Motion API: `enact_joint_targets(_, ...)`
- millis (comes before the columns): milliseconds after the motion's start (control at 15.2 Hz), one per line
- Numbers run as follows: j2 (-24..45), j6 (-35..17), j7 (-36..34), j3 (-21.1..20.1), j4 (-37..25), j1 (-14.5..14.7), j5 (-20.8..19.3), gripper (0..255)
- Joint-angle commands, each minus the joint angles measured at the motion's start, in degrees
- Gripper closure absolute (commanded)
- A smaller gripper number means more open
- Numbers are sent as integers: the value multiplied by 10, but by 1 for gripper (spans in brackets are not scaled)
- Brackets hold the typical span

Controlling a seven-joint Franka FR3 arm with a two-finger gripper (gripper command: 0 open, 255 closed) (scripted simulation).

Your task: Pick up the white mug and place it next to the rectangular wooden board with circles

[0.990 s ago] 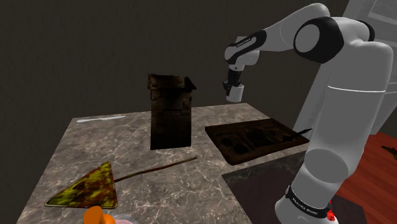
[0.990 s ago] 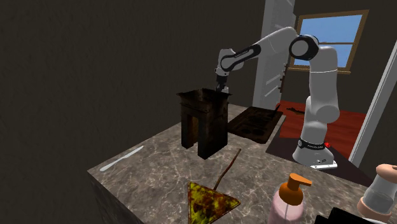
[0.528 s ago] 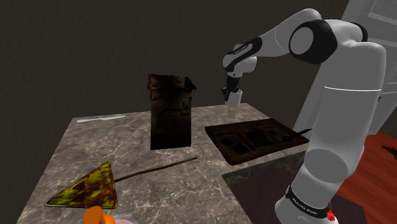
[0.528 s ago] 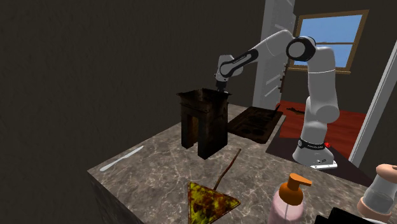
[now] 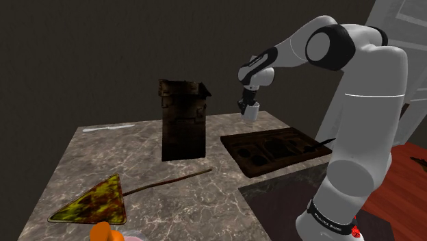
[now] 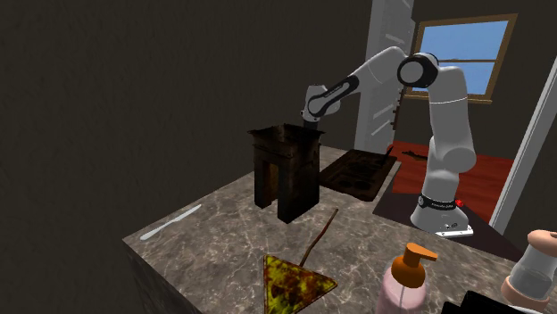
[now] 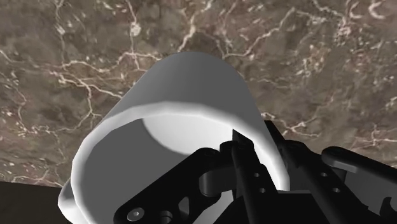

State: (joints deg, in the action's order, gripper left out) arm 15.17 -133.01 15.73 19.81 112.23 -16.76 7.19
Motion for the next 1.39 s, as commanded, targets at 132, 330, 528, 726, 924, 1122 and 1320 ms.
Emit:
enact_joint_targets(132,1,-3,1,0,1,0,1,255)
enact_joint_targets(330,1,-3,1,0,1,0,1,255)
enact_joint_targets(528,1,-3,1,0,1,0,1,0)
enact_joint_targets(726,1,-3,1,0,1,0,1,0)
enact_joint_targets(924,-34,44,-11,5,-13,5,-17,0)
enact_joint_targets(1122,-43,57,-14,6,-18,6,-22,0)
enact_joint_targets(1320,-43,57,-14,6,-18,6,-22,0)
